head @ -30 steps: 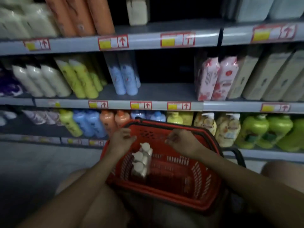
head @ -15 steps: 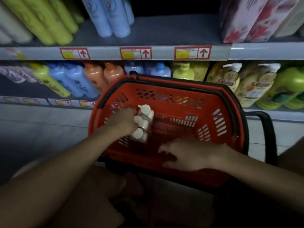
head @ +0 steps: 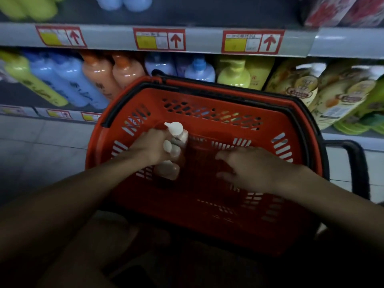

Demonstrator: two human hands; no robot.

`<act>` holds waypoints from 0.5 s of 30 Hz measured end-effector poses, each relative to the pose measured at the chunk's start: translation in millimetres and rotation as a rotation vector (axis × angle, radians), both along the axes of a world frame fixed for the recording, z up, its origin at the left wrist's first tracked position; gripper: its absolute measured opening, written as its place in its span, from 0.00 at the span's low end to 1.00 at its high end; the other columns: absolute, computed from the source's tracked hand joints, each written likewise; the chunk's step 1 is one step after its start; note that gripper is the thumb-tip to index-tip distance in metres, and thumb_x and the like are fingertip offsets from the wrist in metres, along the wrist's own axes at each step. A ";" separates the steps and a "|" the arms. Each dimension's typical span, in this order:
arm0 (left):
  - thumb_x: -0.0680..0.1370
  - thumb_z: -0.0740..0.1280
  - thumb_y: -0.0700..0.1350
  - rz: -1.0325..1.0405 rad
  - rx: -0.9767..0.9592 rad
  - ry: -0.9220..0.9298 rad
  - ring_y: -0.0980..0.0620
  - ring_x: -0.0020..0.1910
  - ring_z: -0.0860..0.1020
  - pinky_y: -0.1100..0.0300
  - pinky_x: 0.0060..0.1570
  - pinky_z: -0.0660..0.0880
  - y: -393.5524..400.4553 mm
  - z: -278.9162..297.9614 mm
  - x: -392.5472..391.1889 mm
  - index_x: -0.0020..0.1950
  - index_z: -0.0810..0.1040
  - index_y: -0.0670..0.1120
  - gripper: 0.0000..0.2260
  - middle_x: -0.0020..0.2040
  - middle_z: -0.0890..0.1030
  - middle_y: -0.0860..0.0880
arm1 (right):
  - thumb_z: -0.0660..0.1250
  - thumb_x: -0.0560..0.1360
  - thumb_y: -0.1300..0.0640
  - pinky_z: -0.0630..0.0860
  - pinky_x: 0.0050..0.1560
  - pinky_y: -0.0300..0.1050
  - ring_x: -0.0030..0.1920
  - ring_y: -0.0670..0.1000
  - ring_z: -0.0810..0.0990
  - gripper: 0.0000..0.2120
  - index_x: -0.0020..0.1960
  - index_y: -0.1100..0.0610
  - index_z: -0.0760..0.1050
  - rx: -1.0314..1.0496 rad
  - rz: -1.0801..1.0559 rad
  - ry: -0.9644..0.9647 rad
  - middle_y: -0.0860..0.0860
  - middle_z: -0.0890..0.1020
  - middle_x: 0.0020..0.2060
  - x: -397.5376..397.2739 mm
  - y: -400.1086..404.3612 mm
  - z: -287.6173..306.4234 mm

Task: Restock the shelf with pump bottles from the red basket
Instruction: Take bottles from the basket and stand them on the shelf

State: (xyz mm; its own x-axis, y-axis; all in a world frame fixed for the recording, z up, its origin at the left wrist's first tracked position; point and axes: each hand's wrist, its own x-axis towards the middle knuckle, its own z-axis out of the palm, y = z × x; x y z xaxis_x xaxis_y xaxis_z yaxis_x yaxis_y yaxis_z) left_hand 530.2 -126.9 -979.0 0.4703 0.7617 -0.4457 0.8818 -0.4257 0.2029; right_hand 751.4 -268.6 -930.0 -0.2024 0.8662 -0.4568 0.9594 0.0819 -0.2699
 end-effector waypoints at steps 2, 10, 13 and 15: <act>0.68 0.73 0.56 -0.043 0.033 0.031 0.48 0.48 0.83 0.57 0.45 0.76 -4.9 0.8 1.9 0.48 0.80 0.53 0.13 0.46 0.83 0.53 | 0.63 0.81 0.40 0.72 0.62 0.45 0.69 0.53 0.77 0.26 0.75 0.48 0.68 -0.013 -0.007 -0.005 0.49 0.79 0.68 2.3 2.0 -3.0; 0.63 0.69 0.63 -0.148 0.223 -0.120 0.43 0.45 0.82 0.52 0.46 0.80 -30.7 62.9 40.5 0.47 0.83 0.53 0.19 0.42 0.84 0.50 | 0.65 0.79 0.39 0.74 0.64 0.51 0.68 0.59 0.76 0.28 0.75 0.47 0.65 0.008 -0.060 -0.010 0.54 0.78 0.67 1.7 12.7 -2.9; 0.62 0.72 0.62 -0.123 0.256 -0.262 0.47 0.44 0.83 0.53 0.45 0.80 -44.5 91.0 57.7 0.47 0.84 0.55 0.18 0.41 0.85 0.52 | 0.72 0.75 0.40 0.73 0.64 0.50 0.68 0.58 0.76 0.34 0.74 0.51 0.63 -0.001 -0.163 0.053 0.53 0.76 0.68 5.5 13.8 -4.4; 0.62 0.73 0.60 -0.084 0.262 -0.393 0.52 0.41 0.83 0.55 0.41 0.80 -54.6 107.3 66.7 0.46 0.86 0.55 0.17 0.39 0.85 0.54 | 0.78 0.71 0.44 0.76 0.60 0.51 0.61 0.56 0.79 0.34 0.68 0.53 0.66 0.007 -0.296 0.209 0.52 0.80 0.61 10.6 15.5 -2.0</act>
